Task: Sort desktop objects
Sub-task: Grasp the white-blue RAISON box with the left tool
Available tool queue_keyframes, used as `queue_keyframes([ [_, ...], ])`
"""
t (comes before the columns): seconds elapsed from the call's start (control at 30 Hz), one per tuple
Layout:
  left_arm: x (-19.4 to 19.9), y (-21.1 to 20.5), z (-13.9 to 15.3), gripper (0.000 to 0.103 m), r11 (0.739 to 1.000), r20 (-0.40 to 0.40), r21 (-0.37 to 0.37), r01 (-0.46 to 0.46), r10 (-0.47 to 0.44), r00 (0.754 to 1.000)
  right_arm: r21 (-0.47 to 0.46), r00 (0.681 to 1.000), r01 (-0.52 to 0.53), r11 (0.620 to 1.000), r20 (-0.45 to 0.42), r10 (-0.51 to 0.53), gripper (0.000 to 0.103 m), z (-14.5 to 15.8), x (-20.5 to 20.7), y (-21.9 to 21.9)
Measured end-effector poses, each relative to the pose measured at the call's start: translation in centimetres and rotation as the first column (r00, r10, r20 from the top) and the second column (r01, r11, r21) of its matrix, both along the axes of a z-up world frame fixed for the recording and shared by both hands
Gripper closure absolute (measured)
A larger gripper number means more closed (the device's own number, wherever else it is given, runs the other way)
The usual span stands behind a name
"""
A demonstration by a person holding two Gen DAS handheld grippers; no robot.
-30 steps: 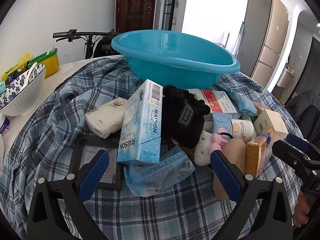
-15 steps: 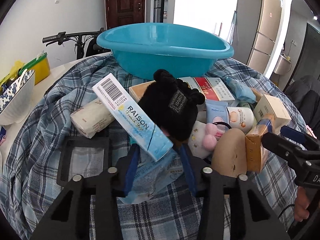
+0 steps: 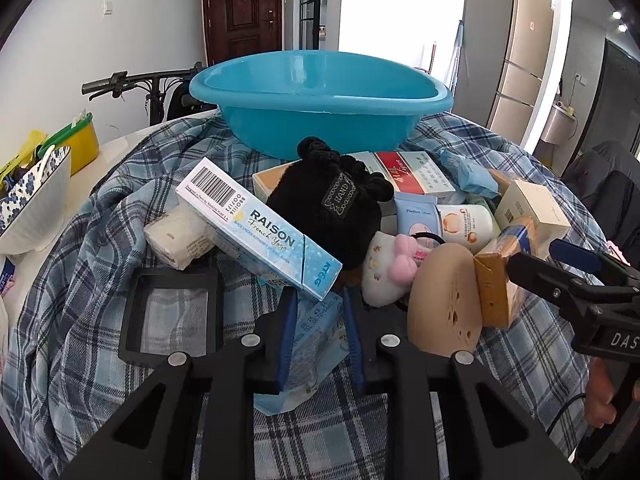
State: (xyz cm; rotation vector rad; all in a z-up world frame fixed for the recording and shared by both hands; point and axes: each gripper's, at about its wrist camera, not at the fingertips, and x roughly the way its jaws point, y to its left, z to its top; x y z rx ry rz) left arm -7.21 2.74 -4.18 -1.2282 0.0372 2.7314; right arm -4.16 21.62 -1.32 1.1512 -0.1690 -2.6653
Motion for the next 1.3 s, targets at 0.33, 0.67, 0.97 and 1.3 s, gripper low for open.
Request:
queue_keyframes([
  [0.33,1.2,-0.7,0.4,0.077,0.999,-0.021,0.014,-0.029,0.029,0.999,0.003,1.000,-0.003,1.000,0.003,0.003,0.002,0.0,0.1,-0.1],
  [0.67,0.0,-0.2,1.6,0.025,0.989,-0.085,0.051,-0.142,0.146,0.986,-0.004,1.000,-0.003,1.000,0.005,0.003,0.002,0.1,0.1,-0.5],
  [0.97,-1.8,-1.6,0.7,0.025,0.974,-0.021,0.067,-0.216,0.218,0.976,-0.017,1.000,-0.003,1.000,0.001,0.003,0.002,0.1,0.3,0.2],
  [1.3,-1.0,-1.6,0.5,0.068,0.984,-0.006,0.108,-0.138,0.140,0.990,-0.020,0.999,-0.040,0.999,0.000,0.040,0.002,0.1,0.8,0.0],
])
